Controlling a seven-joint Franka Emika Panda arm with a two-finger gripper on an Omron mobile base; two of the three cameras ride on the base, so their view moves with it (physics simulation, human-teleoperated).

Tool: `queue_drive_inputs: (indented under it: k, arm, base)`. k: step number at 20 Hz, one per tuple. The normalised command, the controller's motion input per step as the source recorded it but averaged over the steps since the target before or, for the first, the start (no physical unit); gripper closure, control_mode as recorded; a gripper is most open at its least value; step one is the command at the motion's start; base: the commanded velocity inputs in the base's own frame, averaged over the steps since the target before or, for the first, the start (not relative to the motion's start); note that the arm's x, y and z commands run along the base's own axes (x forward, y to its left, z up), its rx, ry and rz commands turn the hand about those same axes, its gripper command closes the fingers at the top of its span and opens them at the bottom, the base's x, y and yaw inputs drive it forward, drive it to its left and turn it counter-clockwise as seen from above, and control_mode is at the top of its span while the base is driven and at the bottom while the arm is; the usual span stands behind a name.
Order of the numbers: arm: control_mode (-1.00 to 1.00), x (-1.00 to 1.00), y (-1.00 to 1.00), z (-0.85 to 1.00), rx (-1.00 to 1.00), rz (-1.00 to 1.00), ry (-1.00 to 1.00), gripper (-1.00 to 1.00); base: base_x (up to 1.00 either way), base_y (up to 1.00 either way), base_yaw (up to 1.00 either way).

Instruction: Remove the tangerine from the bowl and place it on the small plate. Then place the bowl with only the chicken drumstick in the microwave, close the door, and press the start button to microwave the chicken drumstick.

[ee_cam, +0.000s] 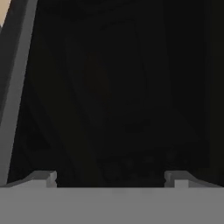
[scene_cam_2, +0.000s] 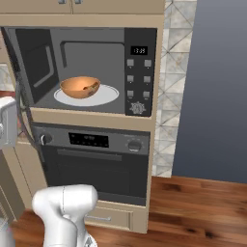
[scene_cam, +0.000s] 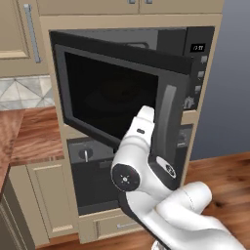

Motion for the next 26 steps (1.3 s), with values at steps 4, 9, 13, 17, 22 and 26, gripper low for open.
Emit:
queue_drive_inputs:
  k: [4,9,13,17,22,26]
  arm:
    - [-1.00,0.52,-0.63,0.06,0.07,0.00,0.00,-1.00]
    - [-1.00,0.61,-0.49,0.09,0.06,0.00,0.00,-1.00]
    - [-1.00,0.72,-0.29,0.05,0.06,0.00,0.00,-1.00]
    - [-1.00,0.79,-0.20,0.00,0.05,0.03,0.00,-1.00]
    - [-1.00,0.84,-0.04,0.00,0.02,0.02,0.03,-1.00]
    - [-1.00,0.82,-0.01,0.00,0.02,0.02,0.05,-1.00]
  base:
    - [0.00,0.00,0.00]
    - [0.00,0.00,0.00]
    - [0.00,0.00,0.00]
    - [0.00,0.00,0.00]
    - [0.00,0.00,0.00]
    - [0.00,0.00,0.00]
